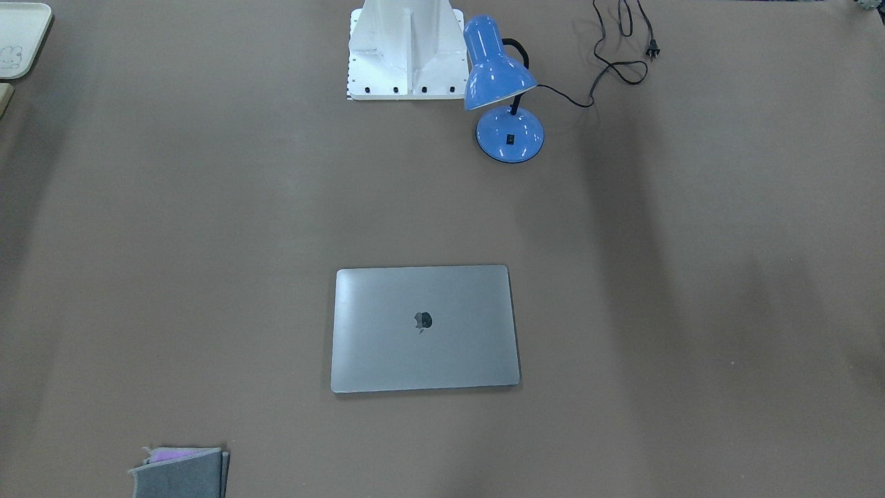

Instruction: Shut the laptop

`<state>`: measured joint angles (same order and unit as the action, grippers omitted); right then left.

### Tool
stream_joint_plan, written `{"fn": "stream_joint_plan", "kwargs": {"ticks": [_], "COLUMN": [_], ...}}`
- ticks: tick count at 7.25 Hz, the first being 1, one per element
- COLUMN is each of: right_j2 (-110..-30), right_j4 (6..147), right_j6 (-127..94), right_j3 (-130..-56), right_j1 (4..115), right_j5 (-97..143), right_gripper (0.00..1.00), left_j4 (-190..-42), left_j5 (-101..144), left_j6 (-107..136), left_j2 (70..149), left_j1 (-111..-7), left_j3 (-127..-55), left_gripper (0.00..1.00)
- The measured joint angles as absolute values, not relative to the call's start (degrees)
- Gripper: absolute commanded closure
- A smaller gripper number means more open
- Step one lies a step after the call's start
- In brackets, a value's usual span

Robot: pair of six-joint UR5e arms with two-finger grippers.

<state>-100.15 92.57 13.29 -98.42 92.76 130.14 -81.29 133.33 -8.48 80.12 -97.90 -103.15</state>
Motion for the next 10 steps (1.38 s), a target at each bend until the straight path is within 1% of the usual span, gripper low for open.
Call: {"fn": "stream_joint_plan", "kwargs": {"ticks": [10], "right_j2": [-100.2], "right_j4": [92.5], "right_j6": [13.5], "right_j3": [-99.5], "right_j1": [92.2], "right_j5": [132.9], "right_gripper": [0.0], "left_j4": [-81.2], "left_j5": [133.4], "left_j6": [-8.6], "left_j2": [79.7], "left_j1": [-97.9], "left_j3": [-105.3], "left_gripper": [0.02]}}
